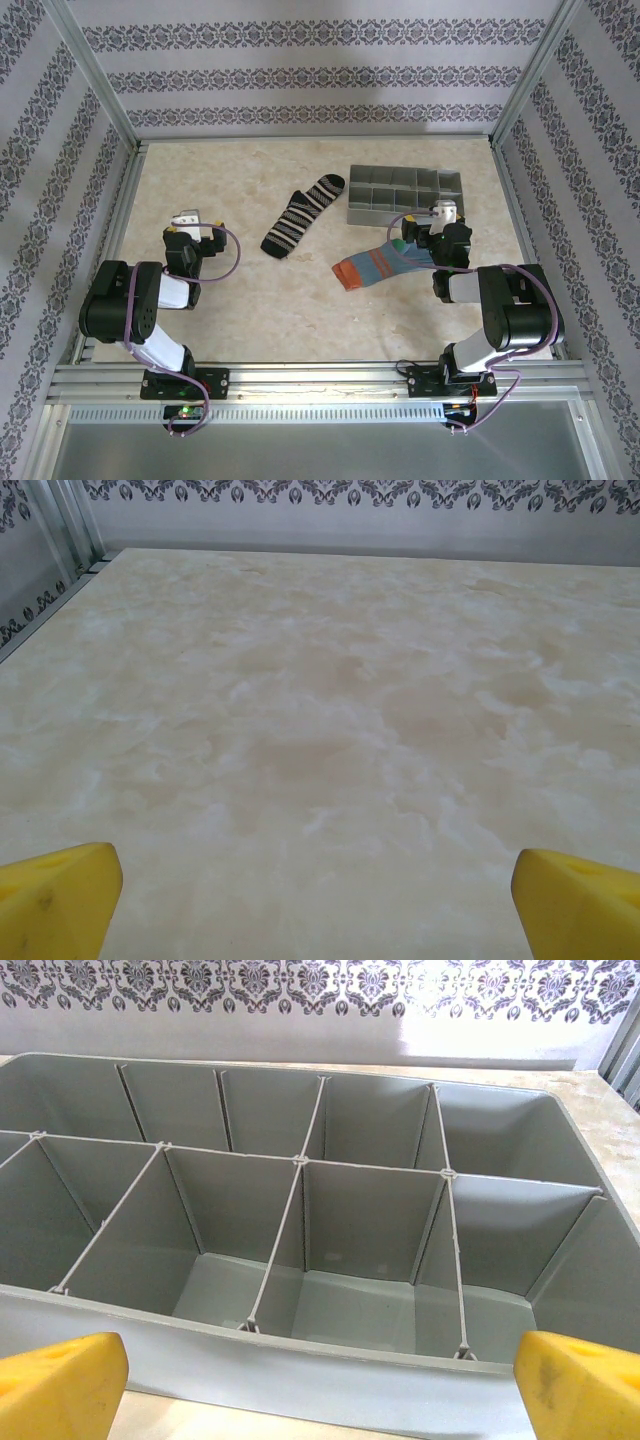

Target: Roll the socks

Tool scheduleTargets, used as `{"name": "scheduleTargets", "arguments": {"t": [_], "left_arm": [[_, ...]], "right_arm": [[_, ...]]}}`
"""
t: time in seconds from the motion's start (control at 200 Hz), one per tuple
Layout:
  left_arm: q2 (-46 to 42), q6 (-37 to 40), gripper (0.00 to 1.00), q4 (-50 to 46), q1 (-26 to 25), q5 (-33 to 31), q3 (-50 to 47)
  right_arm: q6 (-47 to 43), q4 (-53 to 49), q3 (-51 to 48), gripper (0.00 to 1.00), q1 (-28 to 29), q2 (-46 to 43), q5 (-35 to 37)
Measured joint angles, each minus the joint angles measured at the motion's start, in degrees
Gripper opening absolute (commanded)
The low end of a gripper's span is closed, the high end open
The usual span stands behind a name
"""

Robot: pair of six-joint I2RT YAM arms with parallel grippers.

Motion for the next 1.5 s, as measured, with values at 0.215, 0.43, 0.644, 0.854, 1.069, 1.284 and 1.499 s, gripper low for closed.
{"name": "scheduleTargets", "arguments": {"t": [0.215, 0.43, 0.644, 0.854, 1.069, 1.284, 1.499], "left_arm": [[0.0, -0.1, 0.99, 0.1, 0.0, -0.5, -0.1], [0.0, -0.7, 0.99, 4.4, -0.3, -3.8, -3.4], [0.0, 2.9, 0.99, 7.7, -8.2, -9.2, -4.7], [-0.3, 4.3, 0.99, 9.1, -8.5, -11.7, -4.7], [-16.4, 4.9, 0.99, -5.4, -8.5, -14.9, 0.0], [-24.9, -7.1, 0.99, -34.5, -8.3, -14.8, 29.6], [-15.0, -25.3, 0.82, -52.5, -4.2, 2.4, 49.5]], "right_arm": [[1.1, 2.6, -1.9, 0.98, 0.0, -0.2, 2.9], [1.4, -1.5, -4.2, 0.98, 0.8, -9.9, 8.4], [-4.5, -12.3, 1.1, 0.98, 9.9, -28.6, 20.6], [-4.2, -28.0, 24.0, 0.98, 16.5, -34.7, 30.1], [10.0, -43.7, 29.8, 0.98, 9.1, -36.7, 18.8], [11.5, -55.6, 36.5, 0.98, 15.0, -28.3, 10.4], [13.9, -64.4, 40.4, 0.83, 19.2, -21.1, 6.0]]}}
